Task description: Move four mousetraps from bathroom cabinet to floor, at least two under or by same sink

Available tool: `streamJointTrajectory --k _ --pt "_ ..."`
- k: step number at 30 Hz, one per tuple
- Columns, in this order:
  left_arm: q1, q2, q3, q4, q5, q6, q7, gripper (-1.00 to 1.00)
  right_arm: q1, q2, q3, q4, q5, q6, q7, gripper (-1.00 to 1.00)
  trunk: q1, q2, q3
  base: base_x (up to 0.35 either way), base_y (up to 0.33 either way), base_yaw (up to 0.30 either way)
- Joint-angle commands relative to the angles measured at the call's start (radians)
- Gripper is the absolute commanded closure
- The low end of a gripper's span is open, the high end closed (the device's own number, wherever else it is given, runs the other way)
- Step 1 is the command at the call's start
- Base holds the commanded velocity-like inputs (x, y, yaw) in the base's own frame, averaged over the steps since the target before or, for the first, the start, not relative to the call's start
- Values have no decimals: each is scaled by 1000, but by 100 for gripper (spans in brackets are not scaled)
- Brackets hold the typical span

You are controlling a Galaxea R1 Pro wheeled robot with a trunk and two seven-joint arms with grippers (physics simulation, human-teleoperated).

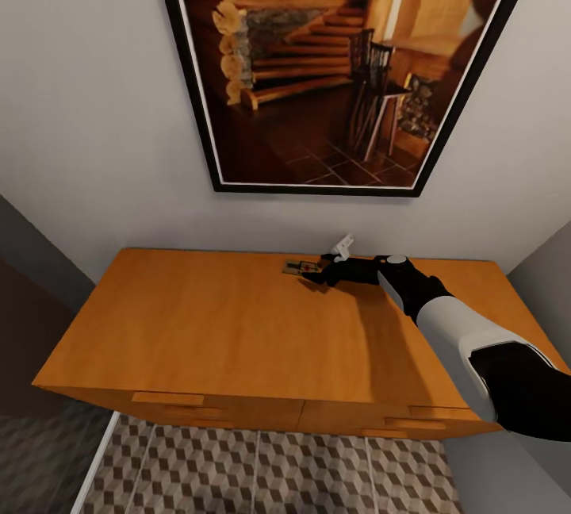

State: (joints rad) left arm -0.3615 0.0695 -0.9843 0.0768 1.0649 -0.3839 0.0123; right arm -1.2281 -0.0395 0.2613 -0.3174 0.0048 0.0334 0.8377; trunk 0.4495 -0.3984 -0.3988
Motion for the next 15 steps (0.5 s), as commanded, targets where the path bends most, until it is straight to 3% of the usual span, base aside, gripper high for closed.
streamJointTrajectory --k 1,10,15 --pt "0 0 -7 1 -2 -3 5 100 -1 0 1 0 1 4 2 -100 1 -2 -1 0 0 0" --pt "0 0 -7 1 -2 -3 5 100 -1 3 2 3 11 4 -7 -100 1 -2 -1 0 0 0" --pt "0 0 -7 1 -2 -3 5 100 -1 7 4 3 80 5 -16 -100 1 -2 -1 0 0 0"
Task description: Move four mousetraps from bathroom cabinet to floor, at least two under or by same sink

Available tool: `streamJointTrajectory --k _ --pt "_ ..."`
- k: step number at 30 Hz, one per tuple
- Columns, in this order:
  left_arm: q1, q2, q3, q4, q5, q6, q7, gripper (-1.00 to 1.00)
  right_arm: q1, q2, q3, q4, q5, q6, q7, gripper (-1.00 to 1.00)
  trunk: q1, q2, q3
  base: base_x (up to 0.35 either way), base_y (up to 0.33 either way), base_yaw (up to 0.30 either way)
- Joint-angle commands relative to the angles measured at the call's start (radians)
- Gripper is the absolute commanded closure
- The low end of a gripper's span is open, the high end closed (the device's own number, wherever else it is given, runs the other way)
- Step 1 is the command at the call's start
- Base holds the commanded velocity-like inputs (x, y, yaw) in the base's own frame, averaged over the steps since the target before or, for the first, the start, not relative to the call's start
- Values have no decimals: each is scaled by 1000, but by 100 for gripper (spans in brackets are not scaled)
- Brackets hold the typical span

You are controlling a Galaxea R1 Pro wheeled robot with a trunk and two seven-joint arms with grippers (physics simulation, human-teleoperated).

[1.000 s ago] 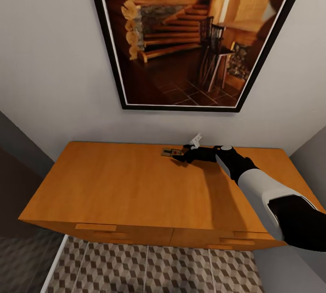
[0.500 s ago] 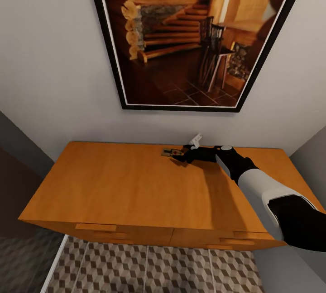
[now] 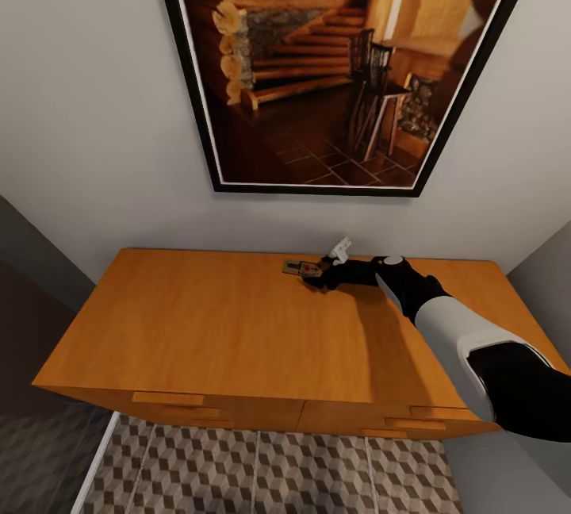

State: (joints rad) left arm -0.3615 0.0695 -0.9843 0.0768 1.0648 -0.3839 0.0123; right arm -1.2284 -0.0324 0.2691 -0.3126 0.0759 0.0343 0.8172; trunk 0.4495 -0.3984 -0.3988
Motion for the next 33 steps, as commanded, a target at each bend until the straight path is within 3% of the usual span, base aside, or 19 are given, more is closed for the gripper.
streamJointTrajectory --k 1,3,9,33 --pt "0 0 -7 1 -2 -3 5 100 0 5 -3 -2 41 4 2 -100 0 -2 -1 0 0 0" --pt "0 0 -7 1 -2 -3 5 100 0 14 -3 -2 87 4 1 -100 0 -2 -1 0 0 0" --pt "0 0 -7 1 -2 -3 5 100 0 24 -2 -1 135 4 -1 -100 0 -2 -1 0 0 0" --pt "0 0 -7 1 -2 -3 5 100 0 26 -3 0 146 3 0 -100 0 -2 -1 0 0 0"
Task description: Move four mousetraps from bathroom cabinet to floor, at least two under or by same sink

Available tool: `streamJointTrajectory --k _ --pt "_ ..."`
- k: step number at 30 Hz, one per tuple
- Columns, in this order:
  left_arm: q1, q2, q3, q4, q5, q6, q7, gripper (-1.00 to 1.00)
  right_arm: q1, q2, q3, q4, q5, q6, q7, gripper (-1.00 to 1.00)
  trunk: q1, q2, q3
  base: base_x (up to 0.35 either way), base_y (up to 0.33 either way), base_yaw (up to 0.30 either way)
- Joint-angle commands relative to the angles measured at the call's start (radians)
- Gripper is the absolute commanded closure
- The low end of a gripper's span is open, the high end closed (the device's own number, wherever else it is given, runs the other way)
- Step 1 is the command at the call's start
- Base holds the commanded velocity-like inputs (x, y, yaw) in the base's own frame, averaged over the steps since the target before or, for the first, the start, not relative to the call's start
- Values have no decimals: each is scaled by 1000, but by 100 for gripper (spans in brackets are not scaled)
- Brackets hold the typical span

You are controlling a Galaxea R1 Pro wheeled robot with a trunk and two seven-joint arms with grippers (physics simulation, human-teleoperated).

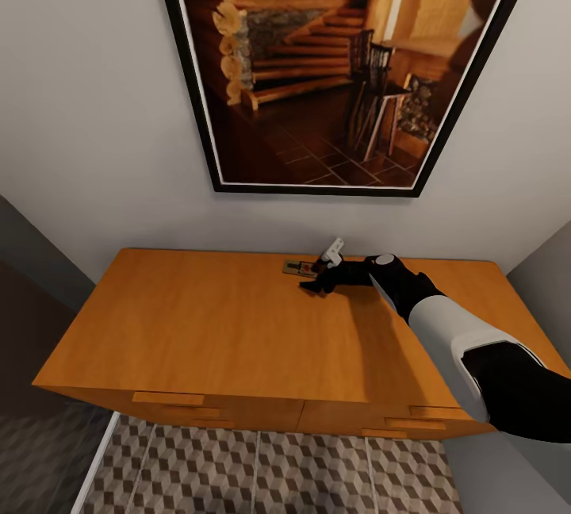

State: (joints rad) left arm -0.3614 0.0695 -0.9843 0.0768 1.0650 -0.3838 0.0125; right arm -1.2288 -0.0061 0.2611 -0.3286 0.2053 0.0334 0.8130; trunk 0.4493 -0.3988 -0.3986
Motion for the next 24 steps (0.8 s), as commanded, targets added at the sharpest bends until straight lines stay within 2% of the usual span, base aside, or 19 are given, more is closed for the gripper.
streamJointTrajectory --k 1,15,16,24 --pt "-1 0 -7 1 -2 -3 5 100 0 0 5 16 17 3 5 -100 1 -1 -2 0 0 0" --pt "-1 0 -7 1 -2 -3 5 100 0 -1 4 16 16 3 5 -100 1 -1 -2 0 0 0" --pt "-1 0 -7 1 -2 -3 5 100 0 -1 4 16 16 3 5 100 1 -1 -2 0 0 0" --pt "-1 0 -7 1 -2 -3 5 100 0 -2 4 16 17 3 5 100 1 -1 -2 0 0 0"
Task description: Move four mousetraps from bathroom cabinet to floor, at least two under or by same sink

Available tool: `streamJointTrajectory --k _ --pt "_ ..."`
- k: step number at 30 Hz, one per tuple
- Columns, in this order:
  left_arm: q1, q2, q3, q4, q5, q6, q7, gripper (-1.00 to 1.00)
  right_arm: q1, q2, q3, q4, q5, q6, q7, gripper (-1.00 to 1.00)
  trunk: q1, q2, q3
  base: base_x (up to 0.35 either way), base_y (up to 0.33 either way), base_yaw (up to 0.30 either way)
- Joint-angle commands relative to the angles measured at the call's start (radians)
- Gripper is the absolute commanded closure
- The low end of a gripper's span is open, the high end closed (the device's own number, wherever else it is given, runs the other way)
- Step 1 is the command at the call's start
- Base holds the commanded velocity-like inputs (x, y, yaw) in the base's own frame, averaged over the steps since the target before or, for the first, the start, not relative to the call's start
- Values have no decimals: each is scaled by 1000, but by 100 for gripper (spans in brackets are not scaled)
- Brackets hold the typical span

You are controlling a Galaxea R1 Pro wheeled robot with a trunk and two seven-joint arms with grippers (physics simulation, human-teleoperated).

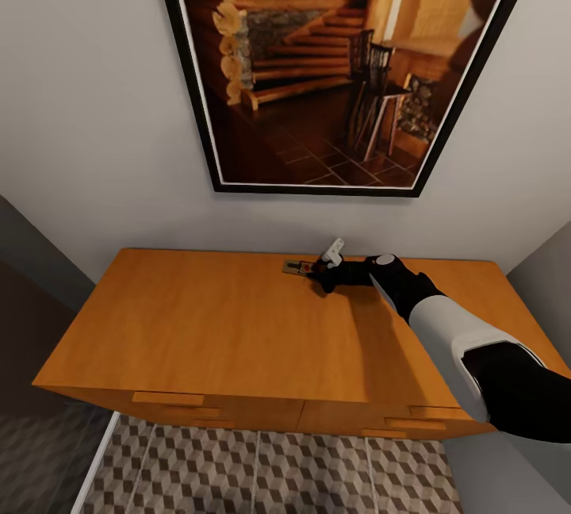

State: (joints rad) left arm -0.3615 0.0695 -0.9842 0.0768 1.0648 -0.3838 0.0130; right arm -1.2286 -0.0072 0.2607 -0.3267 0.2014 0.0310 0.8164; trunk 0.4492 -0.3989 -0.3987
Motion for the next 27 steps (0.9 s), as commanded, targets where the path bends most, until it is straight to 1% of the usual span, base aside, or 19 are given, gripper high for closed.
streamJointTrajectory --k 1,27 --pt "-1 0 -7 1 -2 -3 5 100 0 0 5 14 21 6 1 100 1 -1 -2 0 0 0" --pt "-1 0 -7 1 -2 -3 5 100 0 1 5 6 20 8 7 100 1 -1 -2 0 0 0"
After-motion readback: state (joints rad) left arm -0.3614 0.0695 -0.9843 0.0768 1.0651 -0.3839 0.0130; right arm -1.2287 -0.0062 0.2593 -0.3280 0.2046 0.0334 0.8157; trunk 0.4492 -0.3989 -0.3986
